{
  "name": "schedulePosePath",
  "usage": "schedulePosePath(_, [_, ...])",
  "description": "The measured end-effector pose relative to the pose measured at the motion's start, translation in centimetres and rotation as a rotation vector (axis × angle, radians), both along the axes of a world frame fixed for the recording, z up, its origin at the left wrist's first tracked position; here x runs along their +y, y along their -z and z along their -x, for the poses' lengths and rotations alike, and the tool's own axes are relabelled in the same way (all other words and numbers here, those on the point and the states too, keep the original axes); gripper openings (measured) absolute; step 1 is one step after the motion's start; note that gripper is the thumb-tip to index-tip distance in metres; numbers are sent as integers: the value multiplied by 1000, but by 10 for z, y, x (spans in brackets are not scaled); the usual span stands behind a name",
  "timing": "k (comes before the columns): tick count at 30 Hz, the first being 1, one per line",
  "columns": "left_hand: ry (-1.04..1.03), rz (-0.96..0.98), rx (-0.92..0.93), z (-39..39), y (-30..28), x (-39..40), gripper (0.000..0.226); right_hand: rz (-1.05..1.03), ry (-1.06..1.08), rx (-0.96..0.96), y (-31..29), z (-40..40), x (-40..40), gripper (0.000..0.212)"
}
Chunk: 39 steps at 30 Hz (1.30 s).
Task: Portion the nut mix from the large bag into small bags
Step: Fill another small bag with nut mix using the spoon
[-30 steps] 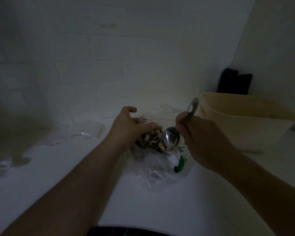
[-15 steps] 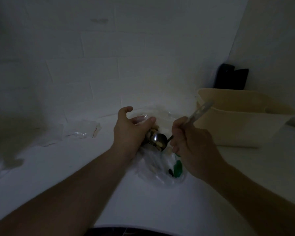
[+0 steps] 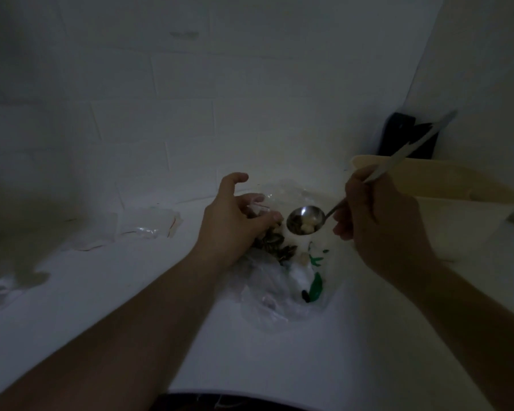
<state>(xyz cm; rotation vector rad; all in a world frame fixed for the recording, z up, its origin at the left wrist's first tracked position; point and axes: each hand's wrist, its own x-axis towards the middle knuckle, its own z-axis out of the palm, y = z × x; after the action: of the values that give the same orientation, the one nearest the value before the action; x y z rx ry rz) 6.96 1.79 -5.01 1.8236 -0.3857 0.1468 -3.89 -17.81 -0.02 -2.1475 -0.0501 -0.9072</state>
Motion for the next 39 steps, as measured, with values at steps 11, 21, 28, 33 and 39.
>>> schedulePosePath(11, [44,-192,-149,3,8,-15,88,191,-15,-56,-33,-12,0,19])
schedulePosePath(21, [24,-211,-196,-3,16,-19,93,676,-103,-92,-37,-30,22,40])
schedulePosePath(28, [36,-169,-146,-1,10,-15,93,658,-123,-181,-29,-28,18,35])
schedulePosePath(33, [33,-63,-40,-1,9,-13,96,533,-142,-211,-17,-28,2,26])
schedulePosePath(39, [-3,-19,-37,2,7,-11,83,531,-82,-264,4,-23,-17,35])
